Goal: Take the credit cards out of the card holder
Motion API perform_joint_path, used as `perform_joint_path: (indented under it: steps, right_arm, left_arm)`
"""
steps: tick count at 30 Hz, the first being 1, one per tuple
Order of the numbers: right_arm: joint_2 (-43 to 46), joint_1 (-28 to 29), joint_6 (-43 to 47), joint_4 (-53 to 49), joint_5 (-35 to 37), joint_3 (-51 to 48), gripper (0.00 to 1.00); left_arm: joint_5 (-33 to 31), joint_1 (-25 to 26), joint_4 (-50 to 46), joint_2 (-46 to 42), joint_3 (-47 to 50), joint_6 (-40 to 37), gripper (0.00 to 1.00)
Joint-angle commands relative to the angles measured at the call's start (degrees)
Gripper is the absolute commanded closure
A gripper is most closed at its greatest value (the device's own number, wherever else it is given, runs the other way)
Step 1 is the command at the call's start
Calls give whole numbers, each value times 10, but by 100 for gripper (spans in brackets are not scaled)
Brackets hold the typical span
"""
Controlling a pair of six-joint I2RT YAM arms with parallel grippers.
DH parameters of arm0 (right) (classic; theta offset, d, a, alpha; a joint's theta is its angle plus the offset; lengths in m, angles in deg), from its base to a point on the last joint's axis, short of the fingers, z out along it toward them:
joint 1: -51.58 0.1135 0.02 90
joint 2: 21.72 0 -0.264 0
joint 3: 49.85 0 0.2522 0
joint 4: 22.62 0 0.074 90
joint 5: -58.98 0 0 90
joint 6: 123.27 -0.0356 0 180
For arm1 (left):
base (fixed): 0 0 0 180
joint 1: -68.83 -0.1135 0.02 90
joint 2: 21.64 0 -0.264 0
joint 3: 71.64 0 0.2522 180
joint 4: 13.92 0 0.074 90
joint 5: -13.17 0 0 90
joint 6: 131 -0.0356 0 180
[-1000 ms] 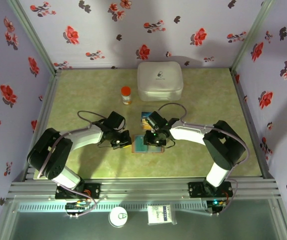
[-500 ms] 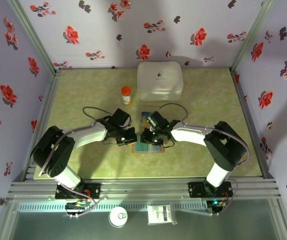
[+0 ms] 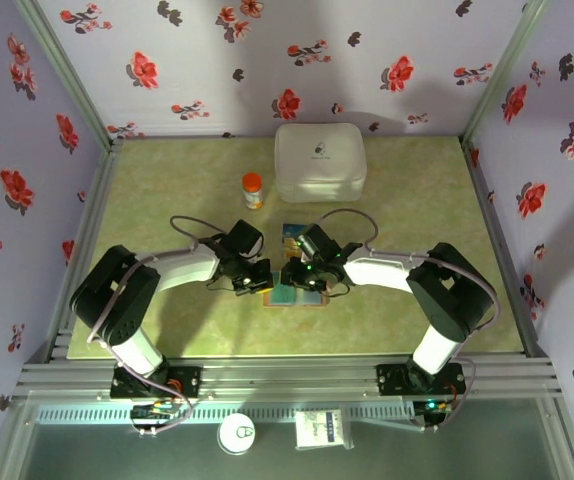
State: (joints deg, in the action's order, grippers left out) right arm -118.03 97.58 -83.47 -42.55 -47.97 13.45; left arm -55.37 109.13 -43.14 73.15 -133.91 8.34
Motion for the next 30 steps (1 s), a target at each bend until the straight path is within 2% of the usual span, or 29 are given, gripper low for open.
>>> perform_joint_path:
  steps: [1, 8, 30]
  right_arm:
    - [16, -4, -12, 5, -5, -9, 69]
    - [9, -4, -12, 11, -11, -13, 73]
    - [32, -5, 5, -37, 30, -13, 72]
  left_arm:
    - [-11, 3, -18, 8, -8, -6, 100]
    - [-22, 3, -29, 7, -11, -11, 100]
    - [-24, 3, -34, -3, -9, -9, 100]
